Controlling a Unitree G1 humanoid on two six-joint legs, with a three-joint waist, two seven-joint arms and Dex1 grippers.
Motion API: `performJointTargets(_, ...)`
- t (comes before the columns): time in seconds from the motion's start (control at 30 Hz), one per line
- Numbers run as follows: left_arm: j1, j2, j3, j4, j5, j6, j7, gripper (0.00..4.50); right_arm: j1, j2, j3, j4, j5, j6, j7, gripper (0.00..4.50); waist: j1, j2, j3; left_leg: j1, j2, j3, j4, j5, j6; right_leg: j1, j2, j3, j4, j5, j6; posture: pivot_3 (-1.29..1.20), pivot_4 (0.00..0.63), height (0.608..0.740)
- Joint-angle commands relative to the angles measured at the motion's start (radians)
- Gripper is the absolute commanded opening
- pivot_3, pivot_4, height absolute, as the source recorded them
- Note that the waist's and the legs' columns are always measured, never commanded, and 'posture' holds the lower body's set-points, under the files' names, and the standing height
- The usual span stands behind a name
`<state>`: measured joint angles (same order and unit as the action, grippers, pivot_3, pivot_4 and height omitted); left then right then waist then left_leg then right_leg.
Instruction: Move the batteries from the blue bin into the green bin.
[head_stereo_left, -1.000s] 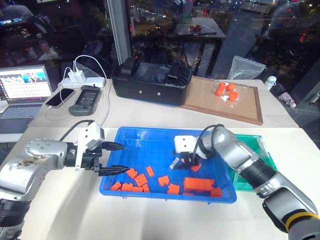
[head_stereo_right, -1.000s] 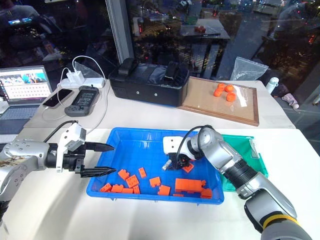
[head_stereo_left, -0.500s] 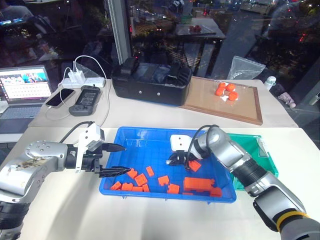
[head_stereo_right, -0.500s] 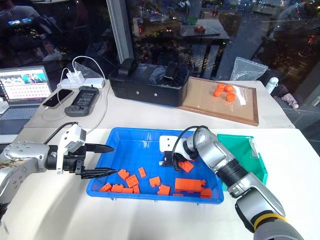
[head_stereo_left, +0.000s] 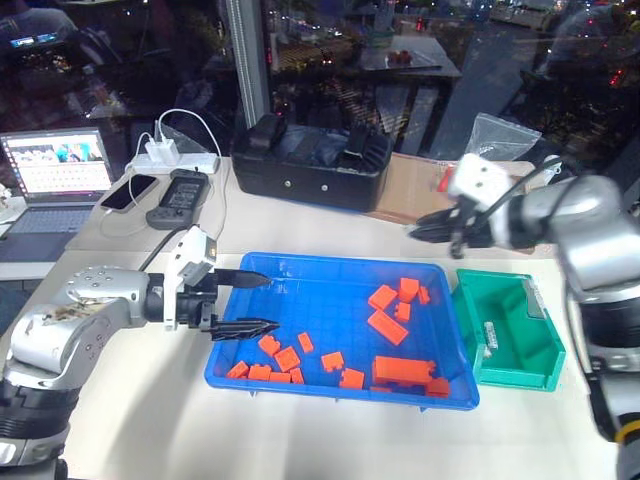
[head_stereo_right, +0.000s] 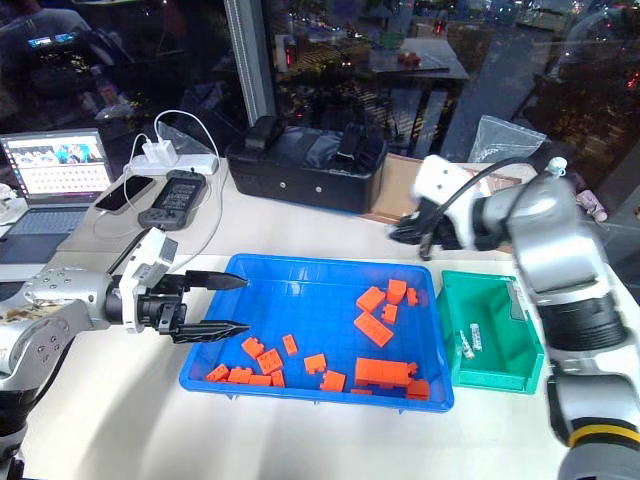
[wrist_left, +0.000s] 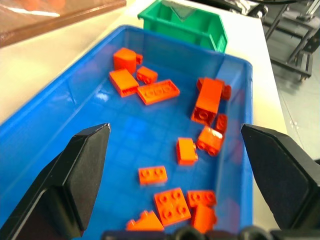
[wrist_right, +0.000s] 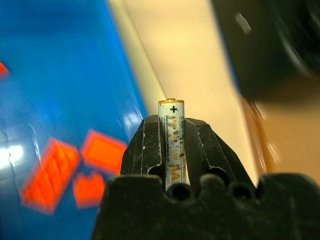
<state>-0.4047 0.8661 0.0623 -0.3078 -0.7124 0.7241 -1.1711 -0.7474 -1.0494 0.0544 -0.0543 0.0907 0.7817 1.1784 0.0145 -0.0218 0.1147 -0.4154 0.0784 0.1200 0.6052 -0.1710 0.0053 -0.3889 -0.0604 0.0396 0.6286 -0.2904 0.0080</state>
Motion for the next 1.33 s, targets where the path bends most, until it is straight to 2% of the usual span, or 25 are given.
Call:
performJointTargets(0.03,-0.041,-0.009,-0.009,0.021,-0.008,-0.011,-0.024,4.5,0.13,-0.116,-0.081,-0.053,0.017,0.039,0.022,0.25,-0.002,0.0,0.0,0.0,0.0,0.0,0.0,-0.001,0.001,0.001,0.0,0.001,0.0,0.0,0.0,0.0,0.15,0.735)
performJointTargets(0.13,-0.06,-0.016,-0.025,0.04,0.003,-0.01,-0.026,4.5,0.233,-0.156,-0.099,-0.086,0.02,0.034,0.005,0.25,-0.021,0.001,-0.001,0.0,0.001,-0.002,-0.001,-0.001,0.002,0.002,0.001,0.003,0.001,0.004,0.007,0.0,0.15,0.735)
performJointTargets(0.3,-0.08,-0.028,-0.043,0.056,0.025,-0.021,-0.017,4.5,0.367,-0.125,-0.118,-0.144,0.04,0.091,-0.061,0.25,-0.031,0.005,0.0,0.002,0.0,-0.005,0.0,-0.001,0.002,0.002,0.004,0.005,0.003,0.004,0.008,0.0,0.15,0.735)
performJointTargets(0.33,-0.08,-0.028,-0.047,0.058,0.04,-0.033,-0.013,4.5,0.383,-0.119,-0.106,-0.149,0.039,0.087,-0.073,1.25,-0.031,0.005,0.0,0.002,0.0,-0.005,0.001,-0.001,0.002,0.002,0.004,0.005,0.003,0.004,0.008,0.0,0.15,0.735)
performJointTargets(0.4,-0.082,-0.032,-0.049,0.062,0.05,-0.035,-0.006,4.5,0.396,-0.107,-0.093,-0.15,0.044,0.088,-0.087,1.81,-0.028,0.005,0.0,0.001,0.0,-0.005,0.002,-0.001,0.002,0.002,0.004,0.005,0.003,0.004,0.009,0.0,0.15,0.735)
performJointTargets(0.57,-0.081,-0.04,-0.072,0.072,0.126,-0.084,0.025,4.5,0.384,-0.095,-0.086,-0.13,0.046,0.082,-0.122,3.61,-0.025,0.005,0.0,0.001,-0.002,-0.005,0.002,-0.001,0.002,0.002,0.002,0.005,0.002,0.005,0.011,0.0,0.15,0.735)
performJointTargets(0.67,-0.094,-0.069,-0.052,0.094,0.147,-0.107,0.073,4.5,0.354,-0.106,-0.132,-0.123,0.077,0.1,-0.123,4.48,-0.023,0.005,0.0,0.0,-0.002,-0.004,0.002,-0.001,0.002,0.002,0.002,0.005,0.002,0.005,0.011,0.0,0.15,0.735)
performJointTargets(0.8,-0.11,-0.129,0.021,0.134,0.209,-0.163,0.233,4.5,0.319,-0.057,-0.344,-0.108,0.203,0.086,-0.131,4.48,-0.019,0.004,0.001,-0.001,-0.003,-0.005,0.002,-0.001,0.002,0.002,0.002,0.006,0.002,0.006,0.012,0.0,0.15,0.735)
performJointTargets(0.87,-0.098,-0.135,0.041,0.138,0.206,-0.177,0.24,4.5,0.336,-0.021,-0.427,-0.12,0.245,0.065,-0.143,4.48,-0.017,0.004,0.0,-0.001,-0.003,-0.006,0.002,-0.001,0.002,0.003,0.002,0.006,0.001,0.006,0.012,0.0,0.15,0.735)
performJointTargets(0.93,-0.075,-0.136,0.065,0.142,0.197,-0.192,0.241,4.5,0.357,0.054,-0.569,-0.155,0.329,0.161,-0.183,4.48,-0.016,0.003,0.0,0.0,-0.003,-0.006,0.001,-0.001,0.002,0.005,0.003,0.005,0.001,0.006,0.012,0.0,0.15,0.735)
performJointTargets(0.97,-0.054,-0.134,0.076,0.144,0.199,-0.203,0.24,4.5,0.394,0.077,-0.63,-0.181,0.36,0.182,-0.182,4.48,-0.016,0.002,0.0,0.0,-0.003,-0.006,0.001,-0.001,0.002,0.005,0.003,0.005,0.001,0.006,0.012,0.0,0.15,0.735)
performJointTargets(1.07,0.001,-0.123,0.099,0.158,0.205,-0.213,0.241,4.5,0.568,0.14,-0.744,-0.249,0.366,0.034,-0.142,4.48,-0.01,0.003,-0.001,0.001,-0.003,-0.006,0.001,-0.001,0.002,0.006,0.002,0.004,0.002,0.005,0.012,0.0,0.15,0.735)
performJointTargets(1.2,0.035,-0.126,0.12,0.186,0.195,-0.216,0.242,4.5,0.727,0.178,-0.757,-0.258,0.328,-0.105,-0.15,4.48,-0.003,0.003,-0.001,0.0,-0.004,-0.006,0.002,-0.001,0.002,0.007,0.001,0.003,0.001,0.005,0.013,0.0,0.15,0.735)
performJointTargets(1.33,0.026,-0.132,0.113,0.221,0.168,-0.183,0.214,4.5,0.713,0.207,-0.733,-0.225,0.349,-0.145,-0.212,4.48,-0.01,0.003,0.0,0.002,-0.006,-0.006,0.003,-0.001,0.002,0.007,0.001,0.005,0.001,0.005,0.018,0.0,0.15,0.735)
